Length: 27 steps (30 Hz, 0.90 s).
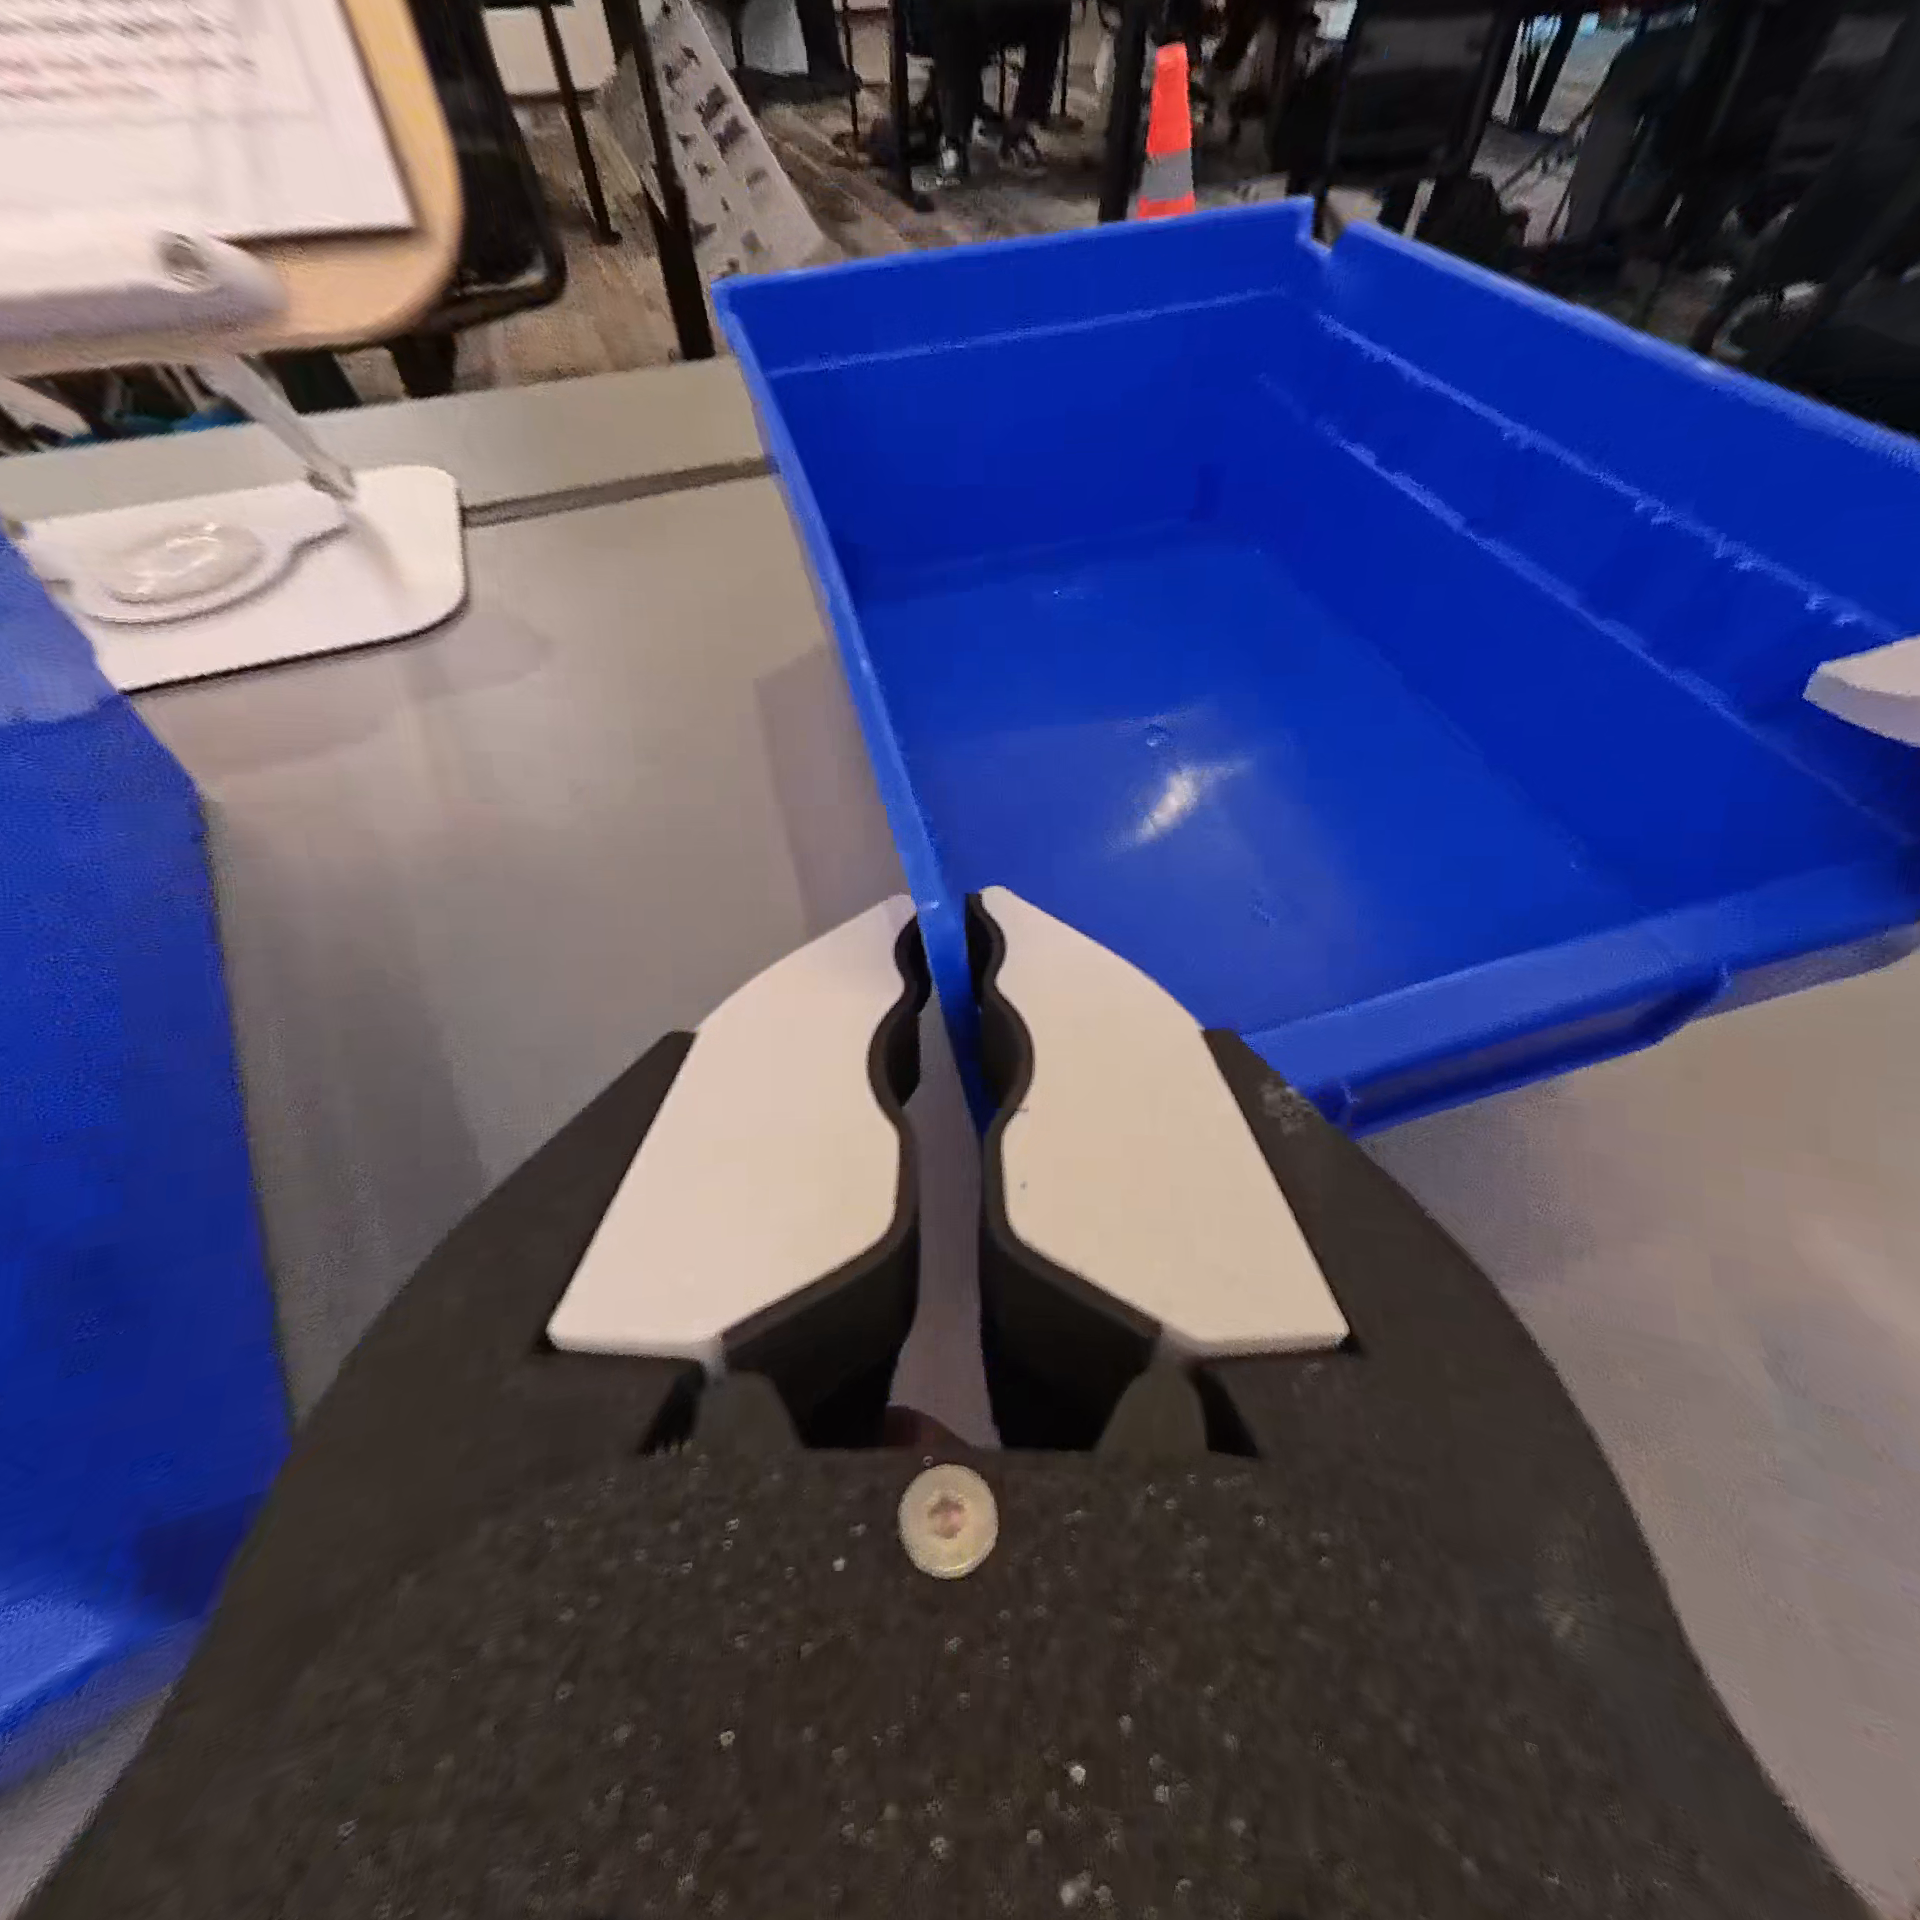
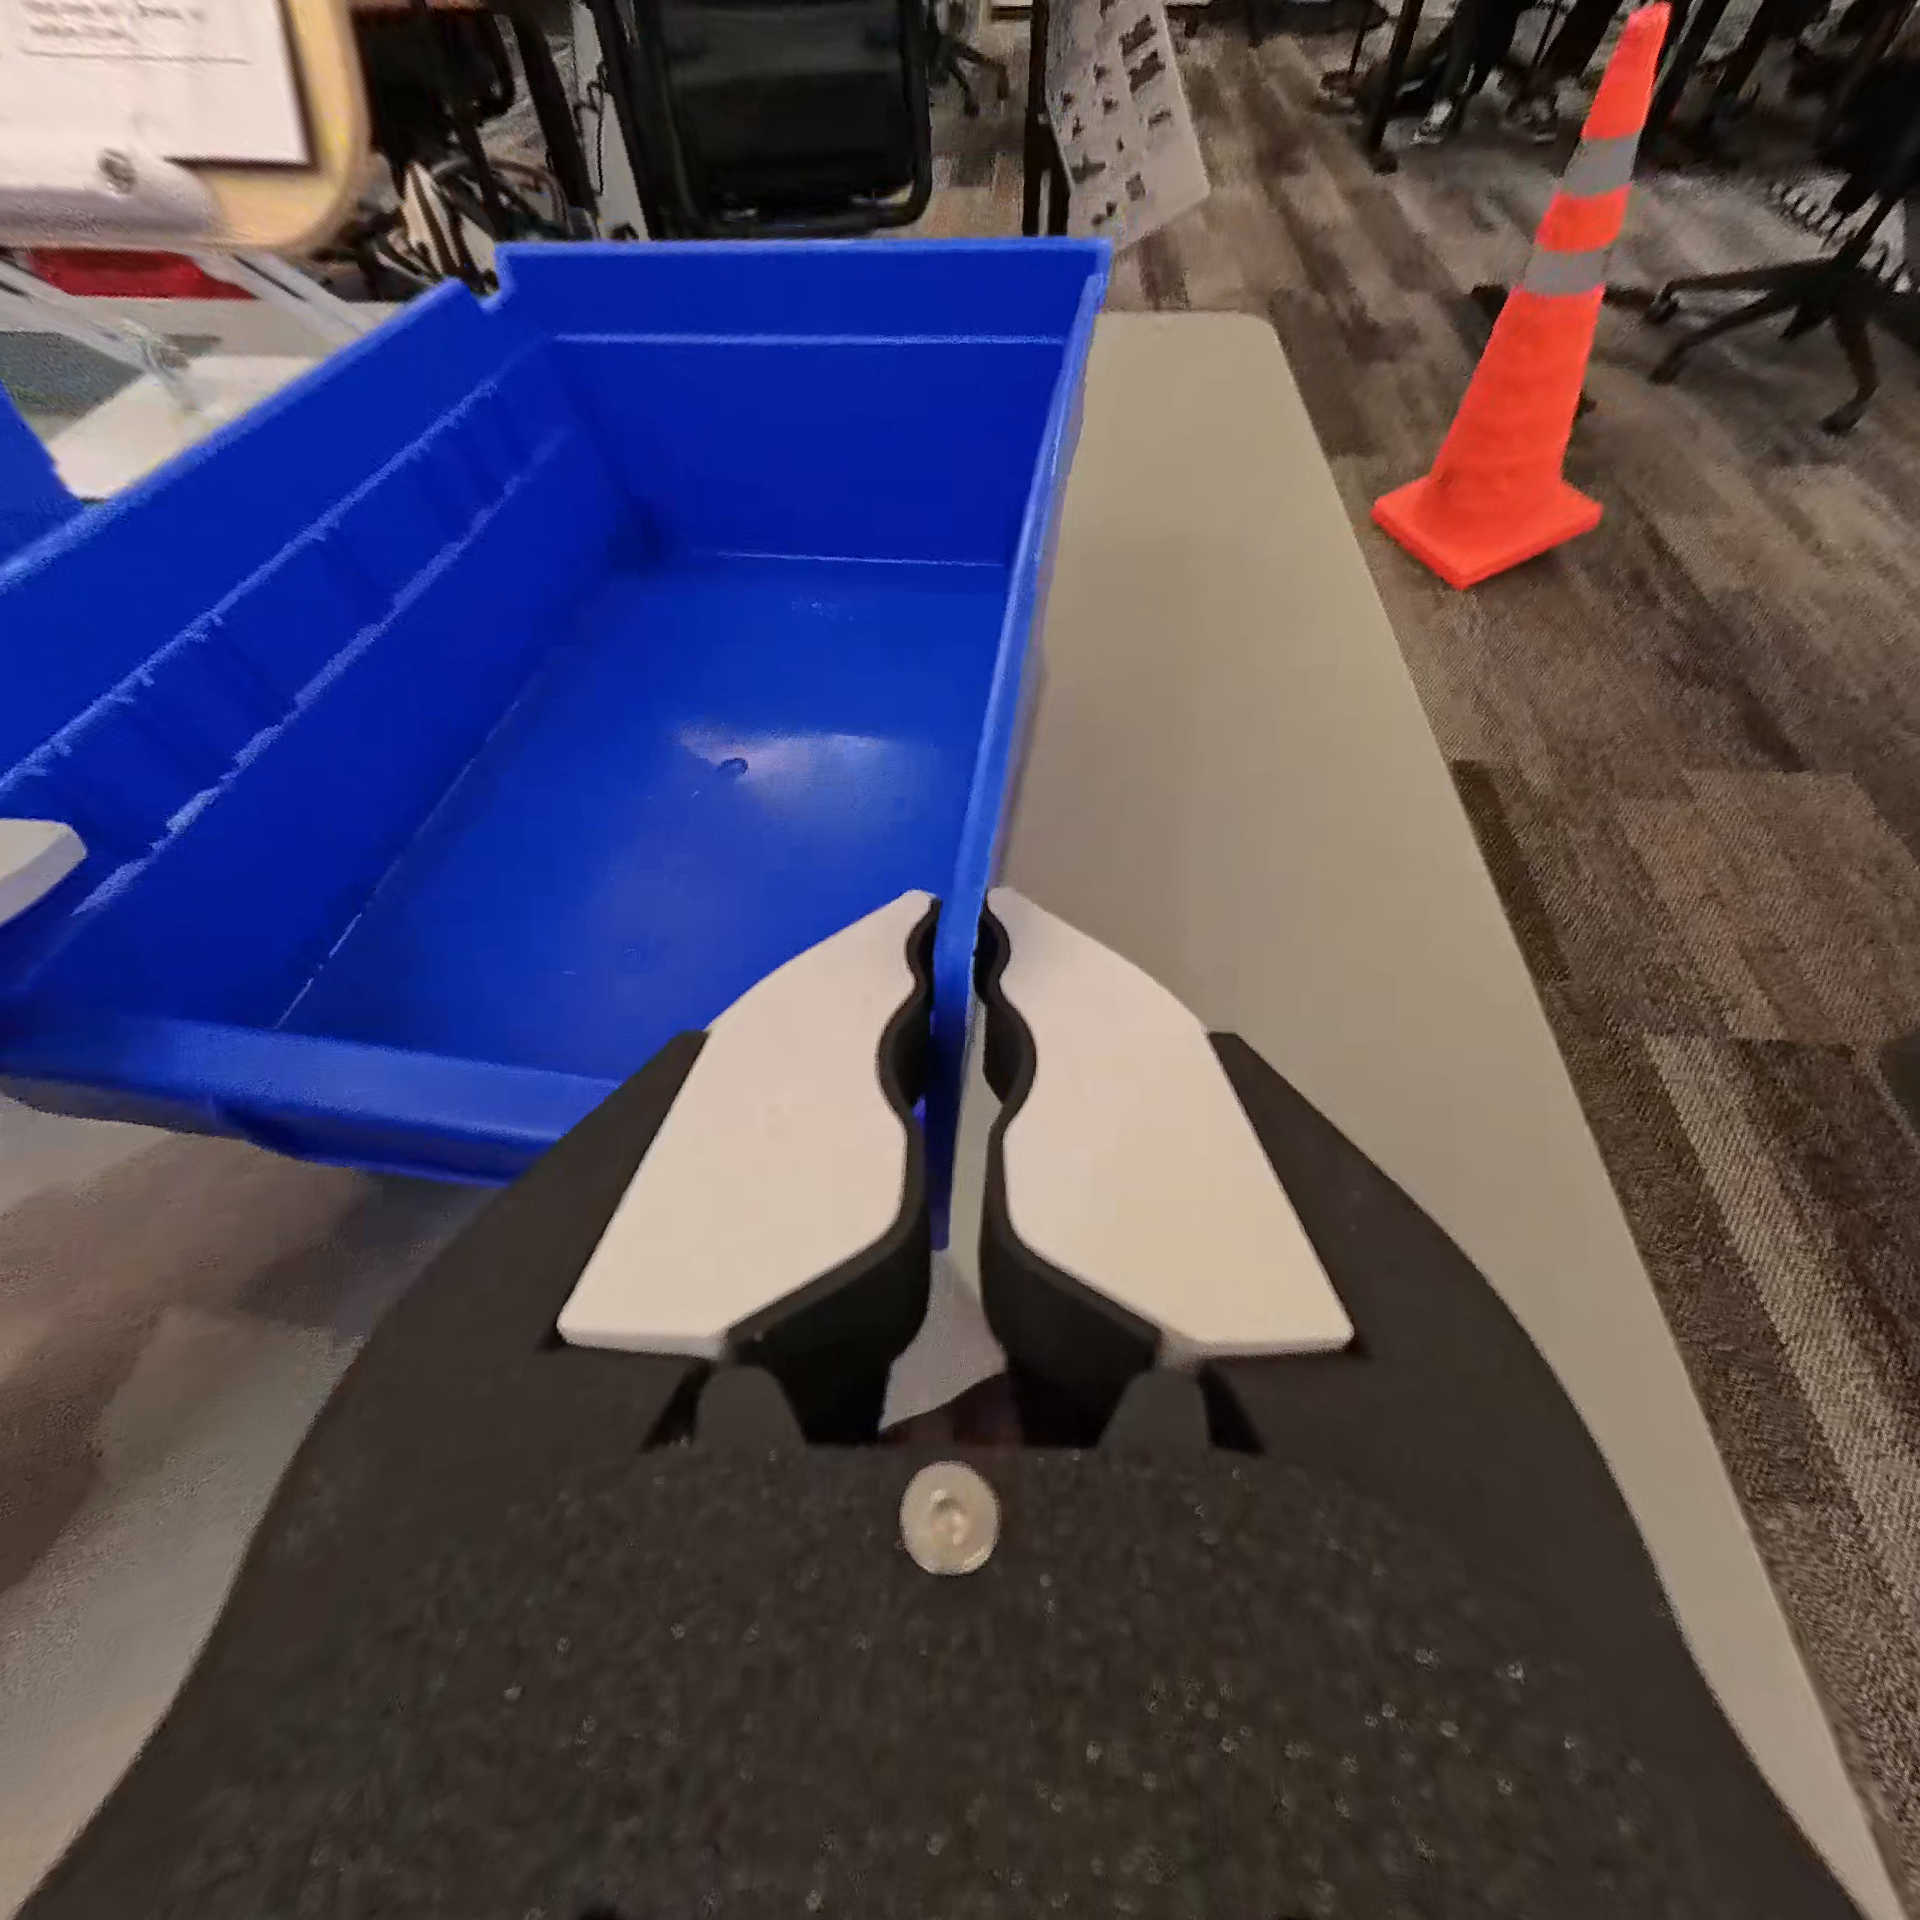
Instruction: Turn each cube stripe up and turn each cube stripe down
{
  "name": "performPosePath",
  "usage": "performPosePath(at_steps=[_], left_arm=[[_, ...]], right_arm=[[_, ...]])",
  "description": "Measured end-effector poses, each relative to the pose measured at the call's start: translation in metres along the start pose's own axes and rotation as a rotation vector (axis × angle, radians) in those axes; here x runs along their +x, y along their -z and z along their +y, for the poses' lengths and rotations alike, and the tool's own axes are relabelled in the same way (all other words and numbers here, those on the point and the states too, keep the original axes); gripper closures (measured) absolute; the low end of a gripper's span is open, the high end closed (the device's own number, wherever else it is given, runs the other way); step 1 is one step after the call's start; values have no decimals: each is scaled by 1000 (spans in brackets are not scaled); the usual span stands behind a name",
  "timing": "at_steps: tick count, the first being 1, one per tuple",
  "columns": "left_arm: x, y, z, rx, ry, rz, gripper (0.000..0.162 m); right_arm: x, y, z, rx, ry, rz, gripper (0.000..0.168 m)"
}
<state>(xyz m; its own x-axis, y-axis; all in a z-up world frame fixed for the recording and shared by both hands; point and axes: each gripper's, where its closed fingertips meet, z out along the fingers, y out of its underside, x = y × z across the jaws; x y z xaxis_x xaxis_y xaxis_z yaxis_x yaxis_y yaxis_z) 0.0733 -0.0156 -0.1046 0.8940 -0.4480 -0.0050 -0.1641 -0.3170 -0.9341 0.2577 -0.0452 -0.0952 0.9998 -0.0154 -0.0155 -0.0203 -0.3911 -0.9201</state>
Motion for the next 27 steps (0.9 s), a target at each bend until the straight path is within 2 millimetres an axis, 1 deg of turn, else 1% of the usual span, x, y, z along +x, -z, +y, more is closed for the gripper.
performPosePath(at_steps=[2, 5, 8, 9, 10, 11, 12, 13, 14, 15, 16, 17, 18, 19, 21, 22, 23, 24, 25, 26, 27], left_arm=[[9, -10, 7, -24, -19, 8, 156], [20, -19, 16, -48, -32, 33, 153], [24, -19, 16, -49, -64, 45, 149], [29, -16, 18, -66, -66, 85, 141], [30, -10, 20, -88, -62, 113, 130], [27, 0, 20, -96, -66, 136, 117], [23, 16, 16, -86, -72, 169, 115], [14, 35, 11, -62, -73, 196, 114], [0, 56, 6, -37, -68, 214, 114], [-19, 76, 2, -22, -60, 219, 114], [-44, 95, -1, -7, -48, 203, 112], [-74, 112, -4, 8, -27, 169, 111], [-107, 128, -5, 19, 0, 127, 110], [-142, 144, -4, 31, 23, 71, 108], [-209, 174, 3, 63, 50, -66, 108], [-237, 185, 10, 82, 58, -126, 108], [-260, 192, 19, 83, 76, -172, 111], [-276, 195, 30, 64, 96, -200, 111], [-288, 194, 39, 47, 112, -222, 110], [-298, 191, 46, 44, 121, -250, 111], [-305, 184, 52, 39, 128, -272, 112]], right_arm=[[12, -10, 9, -13, -10, -18, 164], [24, -23, 18, -4, 0, -29, 164], [28, -28, 20, 22, -48, -59, 164], [29, -28, 20, 26, -53, -66, 164], [30, -27, 18, 34, -51, -57, 162], [33, -20, 14, 50, -40, -22, 159], [35, -8, 4, 87, -19, 24, 158], [33, 8, -10, 142, 16, 71, 156], [26, 26, -25, 200, 56, 110, 154], [9, 42, -39, 250, 97, 113, 152], [-17, 55, -49, 286, 136, 80, 150], [-49, 63, -55, 310, 165, 25, 145], [-86, 66, -57, 323, 184, -49, 140], [-129, 66, -52, 319, 196, -144, 135], [-214, 59, -33, 276, 187, -328, 127], [-252, 54, -21, 251, 175, -404, 126], [-282, 47, -8, 217, 186, -442, 125], [-300, 37, 1, 188, 194, -423, 123], [-313, 28, 5, 175, 197, -398, 121], [-322, 19, 6, 170, 191, -381, 122], [-327, 10, 7, 164, 178, -355, 122]])
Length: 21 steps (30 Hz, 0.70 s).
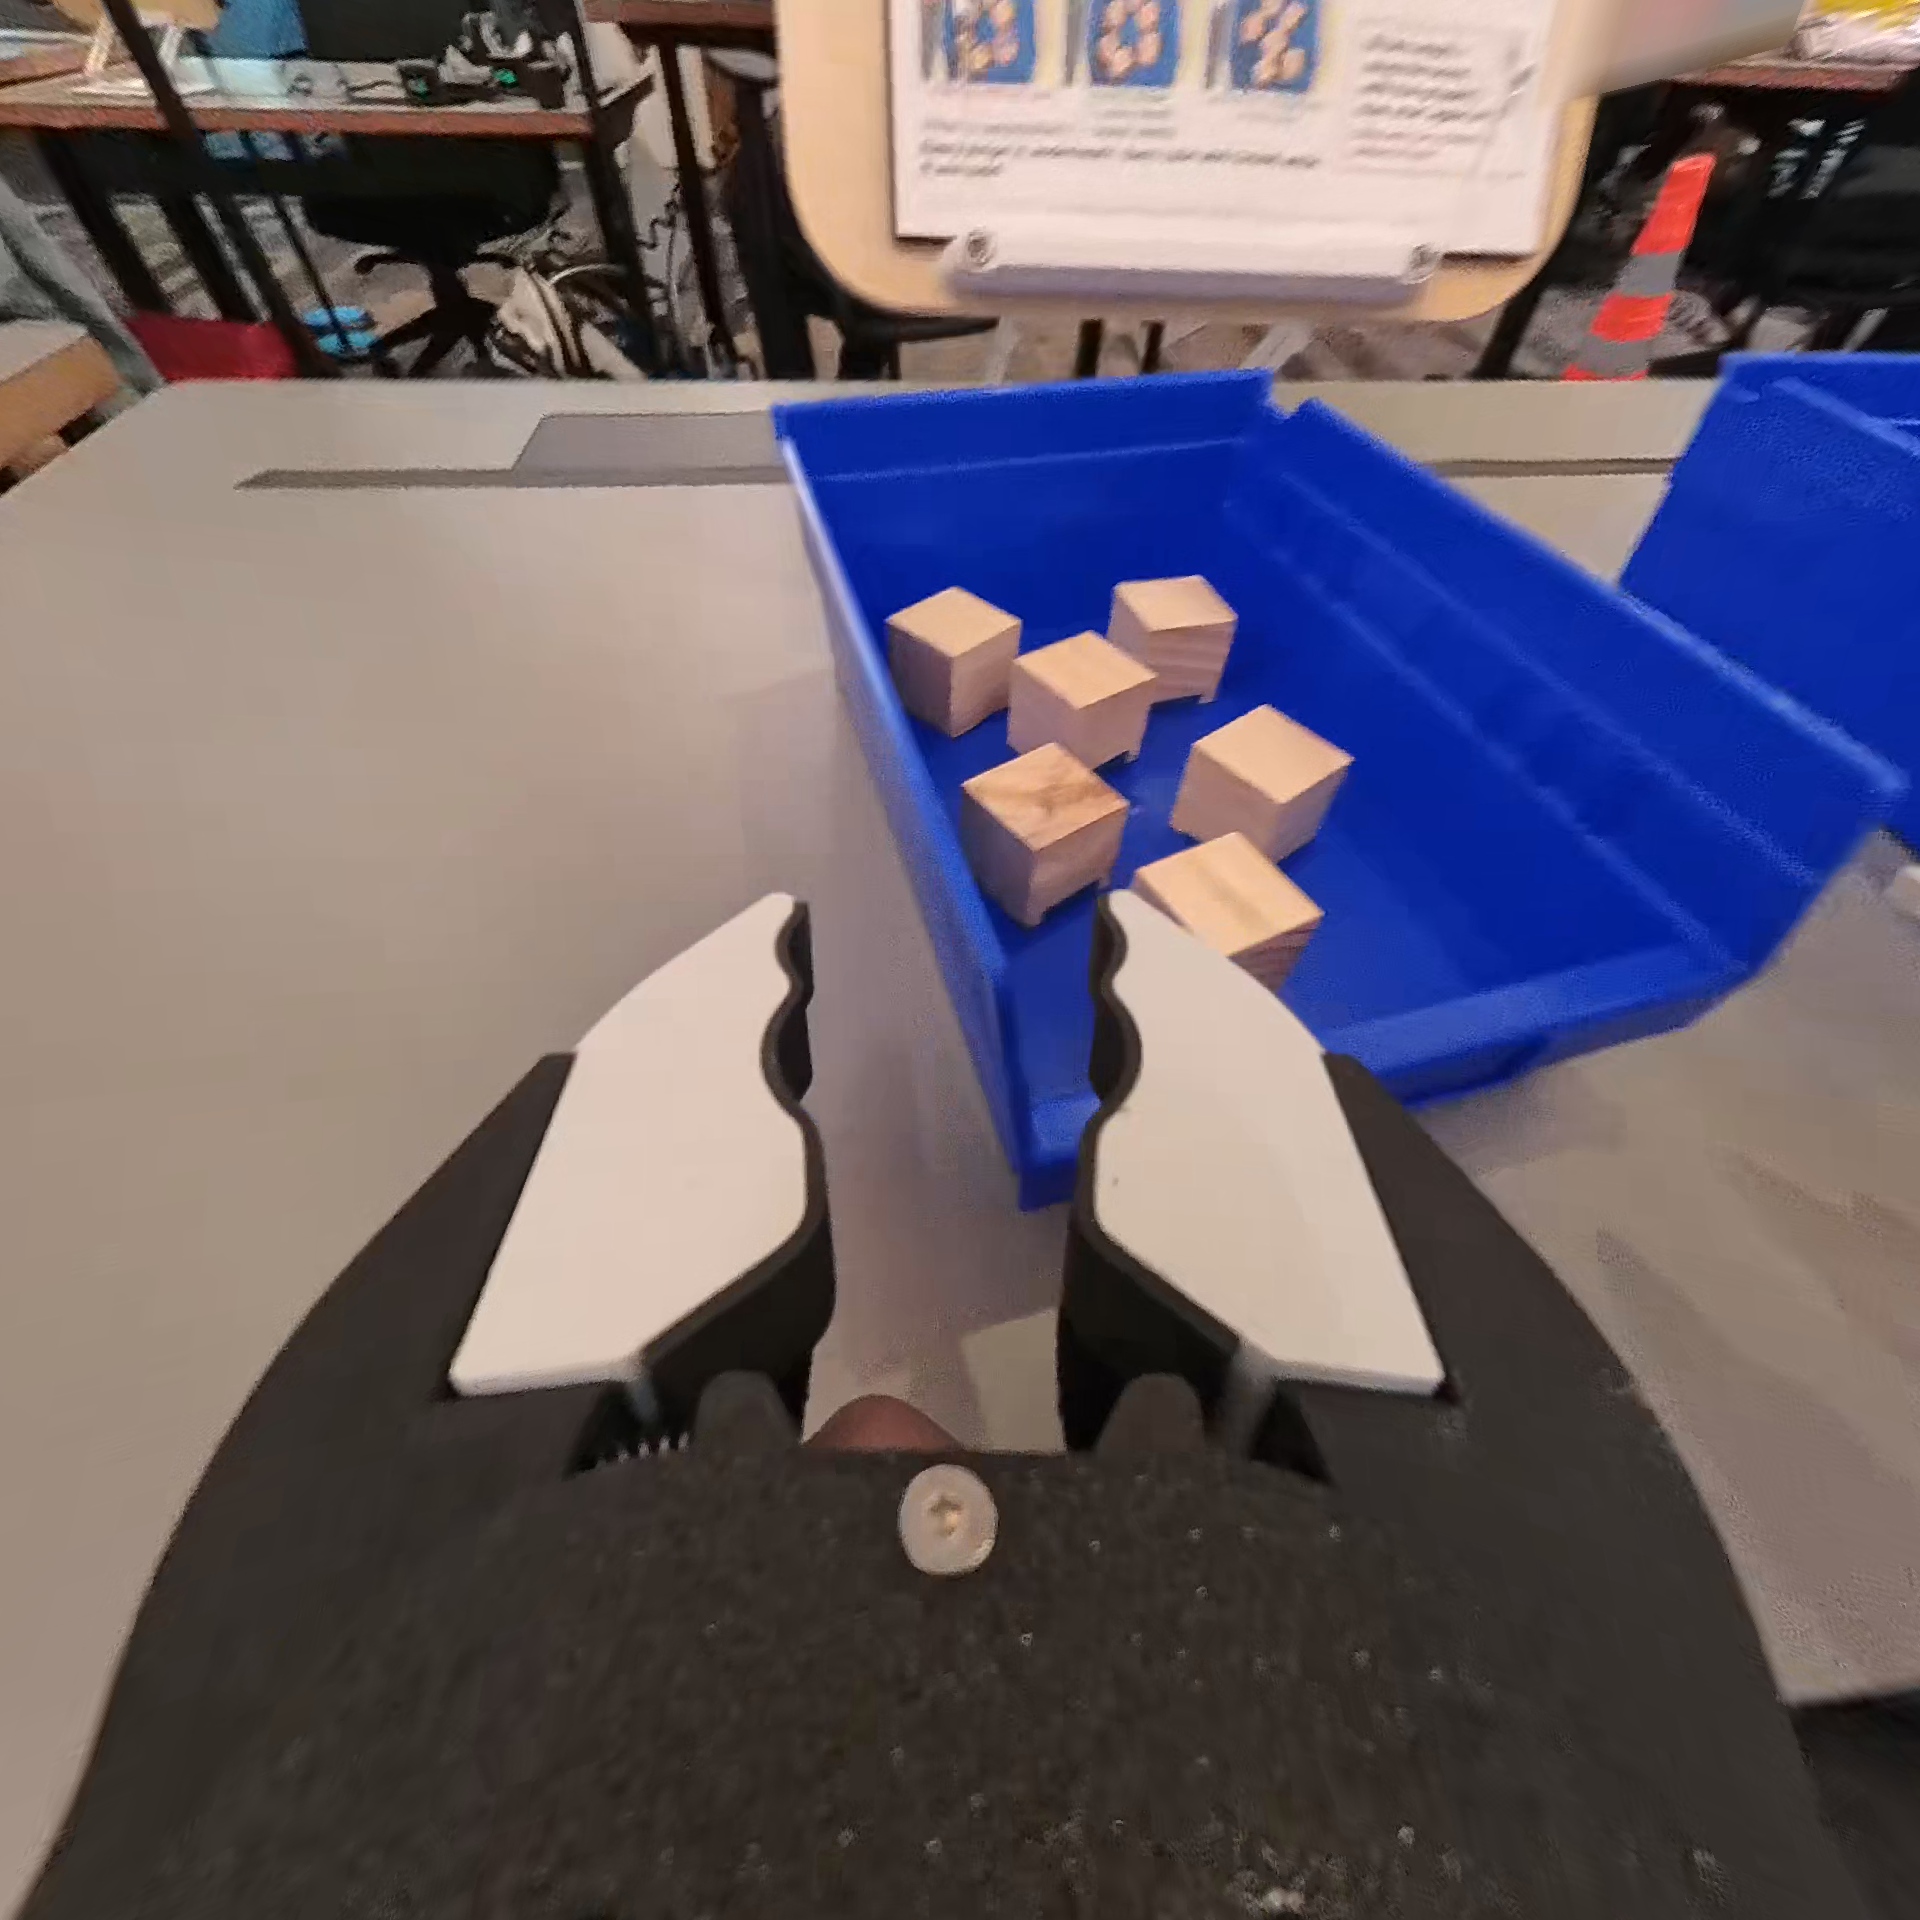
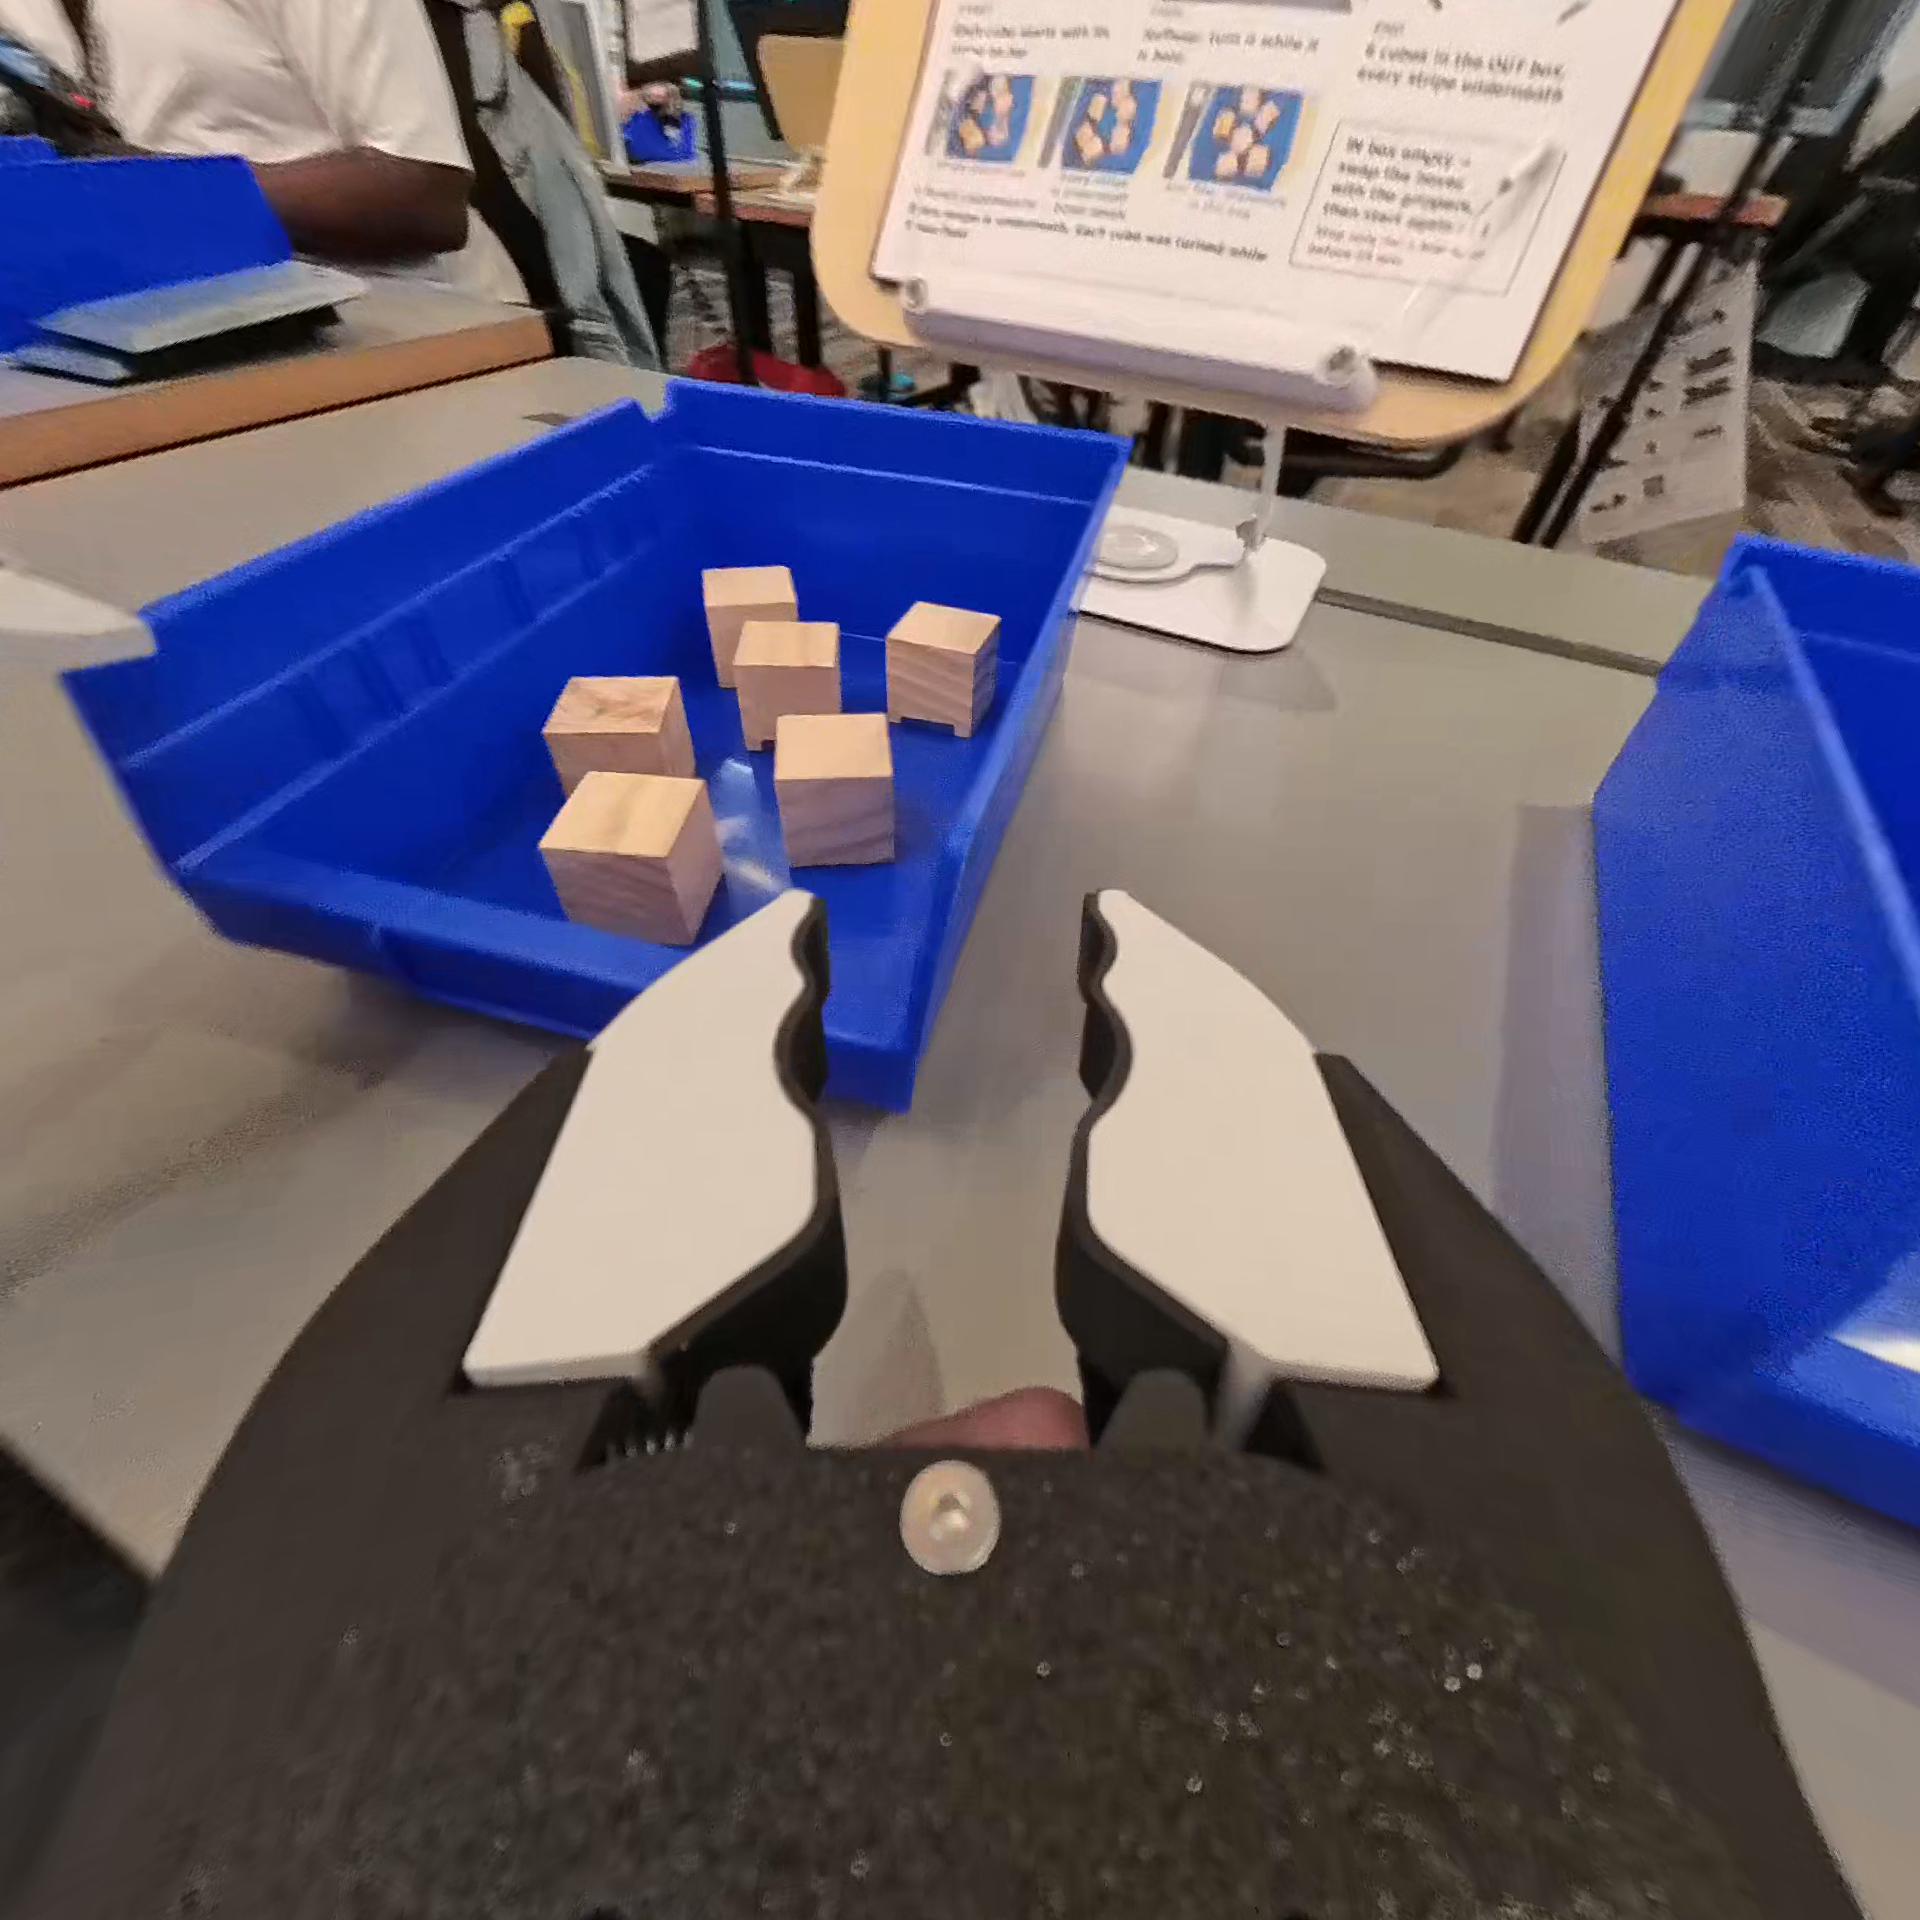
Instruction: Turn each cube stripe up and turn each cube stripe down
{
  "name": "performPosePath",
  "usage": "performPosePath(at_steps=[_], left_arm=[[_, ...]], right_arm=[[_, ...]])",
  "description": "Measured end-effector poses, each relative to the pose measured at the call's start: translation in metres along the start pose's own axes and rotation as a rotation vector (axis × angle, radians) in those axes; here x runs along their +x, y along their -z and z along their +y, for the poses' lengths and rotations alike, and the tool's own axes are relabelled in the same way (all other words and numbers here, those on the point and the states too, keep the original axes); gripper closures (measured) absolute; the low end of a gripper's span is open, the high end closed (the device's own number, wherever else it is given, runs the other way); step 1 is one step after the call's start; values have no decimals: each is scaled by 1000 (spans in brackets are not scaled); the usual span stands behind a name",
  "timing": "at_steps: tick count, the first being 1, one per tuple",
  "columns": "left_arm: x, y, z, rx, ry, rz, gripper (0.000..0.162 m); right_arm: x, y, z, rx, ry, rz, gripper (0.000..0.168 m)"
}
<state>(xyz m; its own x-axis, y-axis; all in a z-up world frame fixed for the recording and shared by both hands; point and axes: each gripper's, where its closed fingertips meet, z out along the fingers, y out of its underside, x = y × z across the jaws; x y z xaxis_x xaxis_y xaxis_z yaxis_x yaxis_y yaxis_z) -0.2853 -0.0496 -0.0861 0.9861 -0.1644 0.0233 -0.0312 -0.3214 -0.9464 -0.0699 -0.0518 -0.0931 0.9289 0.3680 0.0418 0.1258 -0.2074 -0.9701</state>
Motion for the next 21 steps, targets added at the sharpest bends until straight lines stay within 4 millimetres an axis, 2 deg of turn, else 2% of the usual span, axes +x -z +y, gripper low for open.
performPosePath(at_steps=[3, 5, 6, 7, 10, 12, 14, 16, 18, 21], left_arm=[[0, -30, 20, -84, 55, 12, 118], [4, -47, 18, -75, 82, 38, 127], [4, -51, 16, -87, 105, 35, 148], [2, -55, 14, -104, 91, 2, 152], [-6, -59, 14, -122, 56, -52, 157], [-15, -53, 15, -124, 36, -66, 158], [-34, -45, 15, -126, 20, -84, 158], [-64, -35, 11, -113, 22, -106, 158], [-100, -27, 3, -86, 43, -112, 159], [-153, -24, -6, -103, -12, -126, 158]], right_arm=[[1, -29, 12, -74, -67, 34, 129], [3, -46, 16, -96, -98, 38, 134], [0, -54, 17, -101, -118, 22, 144], [-4, -60, 18, -105, -130, 7, 153], [0, -63, 13, -81, -140, 124, 163], [-10, -60, 12, -60, -180, 151, 165], [-31, -59, 9, -38, -206, 148, 165], [-63, -63, 2, -16, -192, 122, 164], [-99, -73, -8, -12, -134, 87, 162], [-145, -98, -23, -7, -135, 92, 163]])
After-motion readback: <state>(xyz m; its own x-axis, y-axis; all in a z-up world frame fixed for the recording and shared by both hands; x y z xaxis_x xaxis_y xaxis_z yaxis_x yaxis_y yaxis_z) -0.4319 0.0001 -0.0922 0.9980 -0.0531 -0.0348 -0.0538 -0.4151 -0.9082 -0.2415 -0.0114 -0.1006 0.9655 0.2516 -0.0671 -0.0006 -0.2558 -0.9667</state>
